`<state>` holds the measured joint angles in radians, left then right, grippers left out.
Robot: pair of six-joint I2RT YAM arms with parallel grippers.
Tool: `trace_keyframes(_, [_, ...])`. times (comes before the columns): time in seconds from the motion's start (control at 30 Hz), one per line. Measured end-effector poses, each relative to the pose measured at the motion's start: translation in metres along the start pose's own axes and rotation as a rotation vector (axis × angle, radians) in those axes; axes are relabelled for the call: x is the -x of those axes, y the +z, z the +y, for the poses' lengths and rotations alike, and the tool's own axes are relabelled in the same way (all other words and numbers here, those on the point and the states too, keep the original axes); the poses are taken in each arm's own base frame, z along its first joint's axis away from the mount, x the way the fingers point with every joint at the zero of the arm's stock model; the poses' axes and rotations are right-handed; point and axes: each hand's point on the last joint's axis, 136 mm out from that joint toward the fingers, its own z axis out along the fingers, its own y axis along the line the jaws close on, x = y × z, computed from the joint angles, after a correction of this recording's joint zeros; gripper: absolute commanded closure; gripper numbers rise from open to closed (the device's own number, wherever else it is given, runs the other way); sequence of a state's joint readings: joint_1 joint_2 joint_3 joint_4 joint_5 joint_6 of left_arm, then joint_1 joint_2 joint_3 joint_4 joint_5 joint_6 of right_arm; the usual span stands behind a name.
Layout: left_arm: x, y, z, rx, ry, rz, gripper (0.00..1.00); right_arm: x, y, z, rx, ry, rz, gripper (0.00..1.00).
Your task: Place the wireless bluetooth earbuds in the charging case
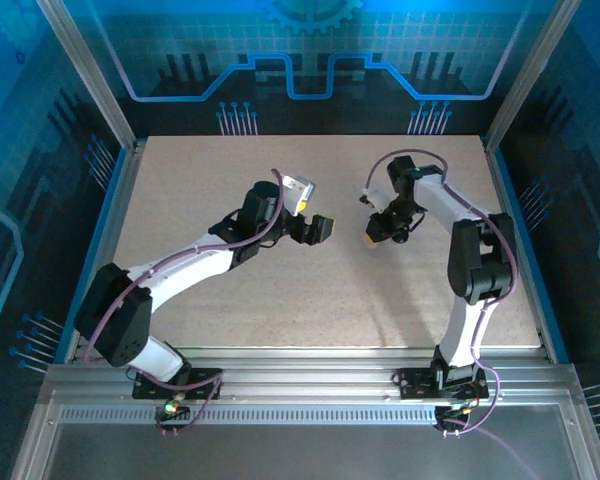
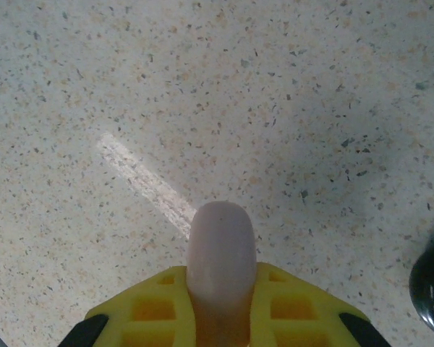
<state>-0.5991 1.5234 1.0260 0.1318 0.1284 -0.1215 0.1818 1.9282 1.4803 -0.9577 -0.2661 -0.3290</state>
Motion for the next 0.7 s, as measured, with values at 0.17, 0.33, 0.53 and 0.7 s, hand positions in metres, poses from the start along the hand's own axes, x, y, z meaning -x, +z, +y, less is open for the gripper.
trace_keyframes(0.17, [-0.002,0.0,0.002,0.011,0.007,0.006,0.06,0.008,0.012,-0.009,0.01,0.011,0.018,0.87])
trace_keyframes(0.33, [-0.002,0.0,0.003,0.014,0.026,0.007,0.06,0.016,0.015,-0.023,0.009,0.031,0.017,0.87])
trace_keyframes(0.53, [0.006,-0.001,0.001,0.013,0.066,0.002,0.06,0.015,0.02,-0.036,0.014,0.061,0.031,0.86])
trace_keyframes(0.7, [0.006,-0.001,0.001,0.015,0.075,0.002,0.06,0.011,0.022,-0.034,0.022,0.07,0.05,0.81])
